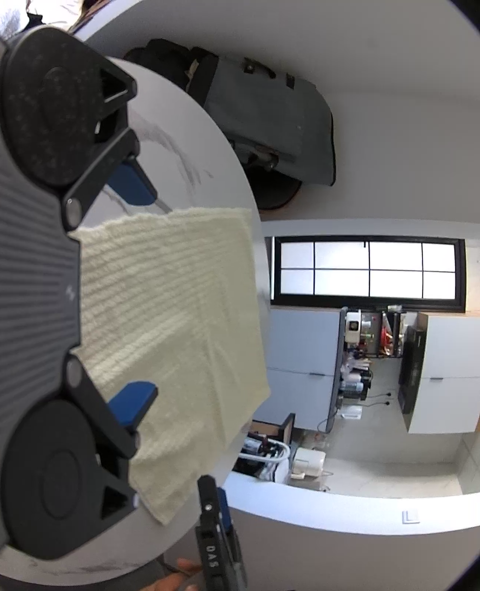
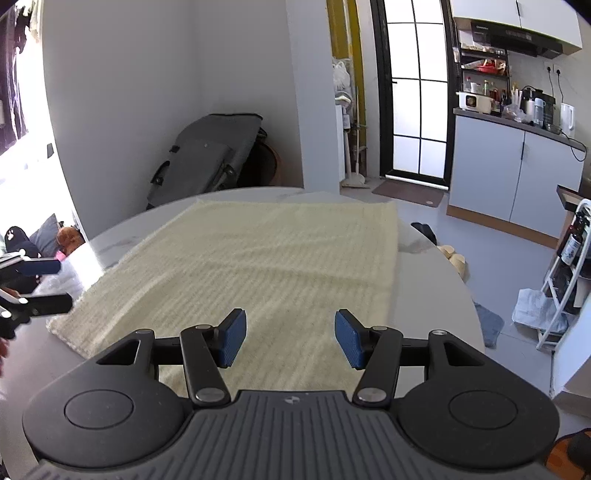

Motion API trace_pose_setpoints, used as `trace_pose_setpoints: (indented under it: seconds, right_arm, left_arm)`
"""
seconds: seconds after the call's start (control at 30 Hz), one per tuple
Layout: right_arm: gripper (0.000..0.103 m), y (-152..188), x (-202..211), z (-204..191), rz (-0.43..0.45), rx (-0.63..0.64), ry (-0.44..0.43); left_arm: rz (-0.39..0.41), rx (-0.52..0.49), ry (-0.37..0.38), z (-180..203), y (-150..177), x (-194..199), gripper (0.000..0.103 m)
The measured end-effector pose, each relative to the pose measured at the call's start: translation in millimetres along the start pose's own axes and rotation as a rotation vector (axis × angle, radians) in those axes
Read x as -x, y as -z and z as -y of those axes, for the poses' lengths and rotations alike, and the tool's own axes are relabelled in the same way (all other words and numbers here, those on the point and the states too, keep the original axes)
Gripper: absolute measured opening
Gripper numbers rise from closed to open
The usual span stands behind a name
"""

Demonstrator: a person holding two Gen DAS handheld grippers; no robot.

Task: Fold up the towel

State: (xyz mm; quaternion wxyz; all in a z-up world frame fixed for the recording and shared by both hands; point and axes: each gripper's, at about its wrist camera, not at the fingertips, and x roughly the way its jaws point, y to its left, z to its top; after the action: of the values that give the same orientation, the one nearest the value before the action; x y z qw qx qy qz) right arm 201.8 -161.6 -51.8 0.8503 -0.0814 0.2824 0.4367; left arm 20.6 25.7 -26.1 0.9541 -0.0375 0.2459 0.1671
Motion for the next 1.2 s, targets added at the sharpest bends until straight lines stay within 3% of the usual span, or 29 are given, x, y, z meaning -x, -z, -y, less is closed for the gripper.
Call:
trace_pose_setpoints:
  seconds: [0.33, 0.63, 0.83, 0.9, 1.0, 1.2]
  right_arm:
    - [0.058, -2.3, 23.3, 14.7, 0.007, 0.019, 0.035]
    - [0.058, 16.6, 32.5, 12.5, -0.081, 0.048, 0.021]
    - [0.057, 28.5, 33.8, 7.8, -0.107, 0.066, 0.013]
    - [0.056, 32.4, 33.9, 6.1, -0.113, 0.071, 0.01]
    - [0.052, 37.1, 33.2, 4.5, -0.126, 0.082, 0.01]
    - [0.05, 40.0, 29.8, 3.7, -0.147, 0.095, 0.018]
  left_arm:
    - [-0.032, -0.08, 0.033, -7.6, 0.7, 13.0, 0.103]
    - [-0.088, -0.144, 0.104, -13.2, 8.4, 17.5, 0.102]
    - [-0.089, -0.11, 0.158, -17.7, 18.9, 16.7, 0.088]
    - [-0.1, -0.099, 0.168, -19.5, 21.1, 13.7, 0.077]
    - [-0.128, -0.121, 0.169, -19.1, 24.4, 8.9, 0.069]
    - [-0.14, -0.142, 0.185, -17.7, 27.0, 4.8, 0.065]
